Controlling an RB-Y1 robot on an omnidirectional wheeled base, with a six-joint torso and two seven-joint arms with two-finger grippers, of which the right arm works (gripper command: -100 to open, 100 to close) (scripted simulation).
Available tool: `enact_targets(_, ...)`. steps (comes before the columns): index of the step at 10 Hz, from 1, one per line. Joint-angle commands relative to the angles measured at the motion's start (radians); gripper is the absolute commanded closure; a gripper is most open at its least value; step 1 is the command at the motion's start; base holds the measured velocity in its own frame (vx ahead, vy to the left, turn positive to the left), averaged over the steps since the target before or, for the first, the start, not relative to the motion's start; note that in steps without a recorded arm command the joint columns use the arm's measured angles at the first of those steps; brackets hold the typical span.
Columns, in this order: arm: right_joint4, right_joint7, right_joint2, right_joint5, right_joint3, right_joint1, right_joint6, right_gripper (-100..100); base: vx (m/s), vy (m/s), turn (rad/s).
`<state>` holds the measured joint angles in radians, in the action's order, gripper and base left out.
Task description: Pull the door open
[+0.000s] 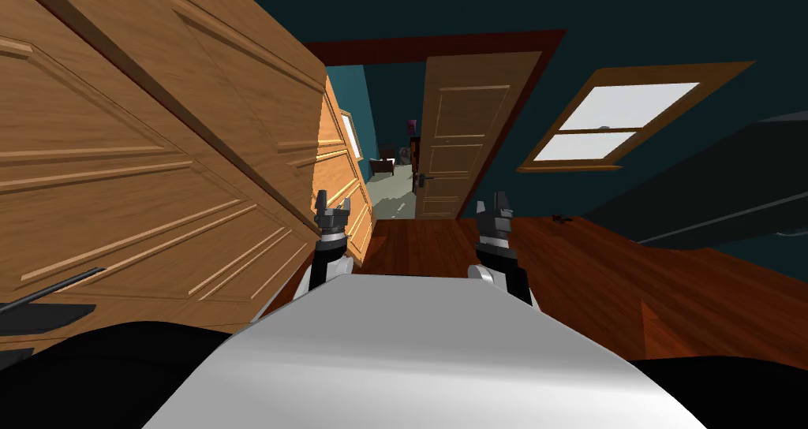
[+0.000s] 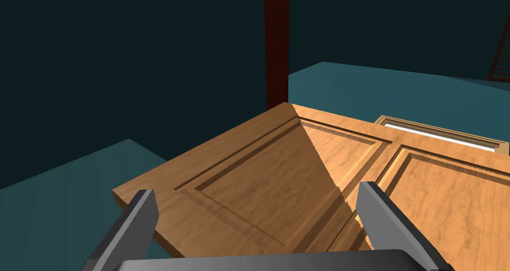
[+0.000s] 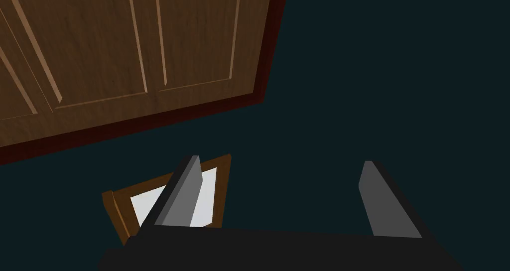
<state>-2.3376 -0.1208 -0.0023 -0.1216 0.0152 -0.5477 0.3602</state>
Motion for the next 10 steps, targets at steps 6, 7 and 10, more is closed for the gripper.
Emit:
enact_targets(6, 0.159, 0.072, -0.049, 0.037, 0.018, 0.075, -0.005, -100, 0.174, 0.000, 0.033)
enact_targets(7, 0.193, 0.088, -0.058, 0.044, 0.022, 0.091, -0.006, -100, 0.216, 0.014, 0.038)
enact_targets(10, 0.249, 0.113, -0.073, 0.057, 0.029, 0.118, -0.008, -100, 0.130, 0.002, 0.025)
